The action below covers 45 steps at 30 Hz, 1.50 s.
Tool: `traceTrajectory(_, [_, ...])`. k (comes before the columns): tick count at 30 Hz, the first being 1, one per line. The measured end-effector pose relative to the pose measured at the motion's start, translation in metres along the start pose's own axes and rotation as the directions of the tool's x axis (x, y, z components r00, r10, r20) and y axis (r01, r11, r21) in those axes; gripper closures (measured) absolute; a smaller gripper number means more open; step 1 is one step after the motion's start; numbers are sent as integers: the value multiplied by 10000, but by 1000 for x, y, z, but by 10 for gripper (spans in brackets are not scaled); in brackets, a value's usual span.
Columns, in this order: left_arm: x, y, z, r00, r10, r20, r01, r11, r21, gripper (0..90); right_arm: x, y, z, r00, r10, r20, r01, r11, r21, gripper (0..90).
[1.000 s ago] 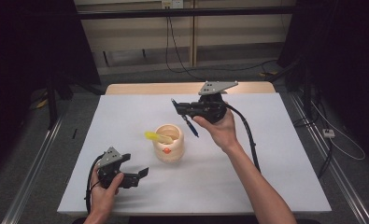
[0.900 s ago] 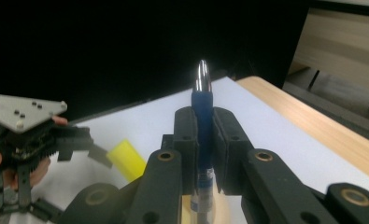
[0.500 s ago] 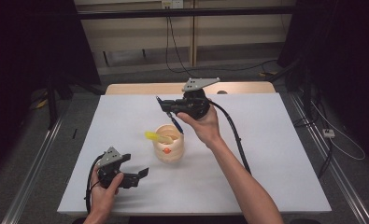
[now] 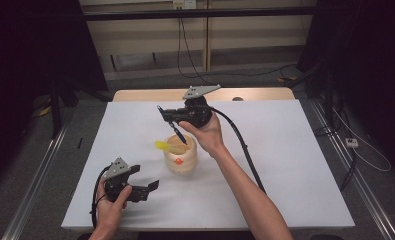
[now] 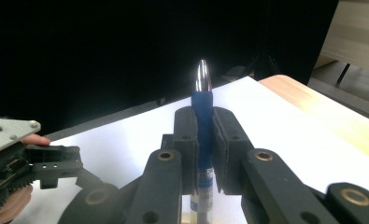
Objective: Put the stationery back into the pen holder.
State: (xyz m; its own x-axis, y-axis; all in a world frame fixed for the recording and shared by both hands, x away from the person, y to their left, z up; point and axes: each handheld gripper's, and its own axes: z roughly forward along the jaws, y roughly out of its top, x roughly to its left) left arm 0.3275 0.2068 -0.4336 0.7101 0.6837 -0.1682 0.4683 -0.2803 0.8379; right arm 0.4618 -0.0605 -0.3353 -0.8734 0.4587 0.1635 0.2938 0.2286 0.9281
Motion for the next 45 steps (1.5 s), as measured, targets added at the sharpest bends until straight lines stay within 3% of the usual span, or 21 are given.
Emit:
traceTrajectory(22, [-1,0,3,9999,-27,135,26,10000,88,63,-7,-27,6,9995,19,328,-29,9996,295,808])
traceTrajectory(34, [-2,0,3,9999,-12,121,11,10000,70,63,-4,-28,3,9972,-312,683,305,9995,119,802])
traceTrajectory(45, [-1,0,2,9999,-48,131,48,10000,55,64,-3,-28,3,9975,-390,596,371,9988,318,773])
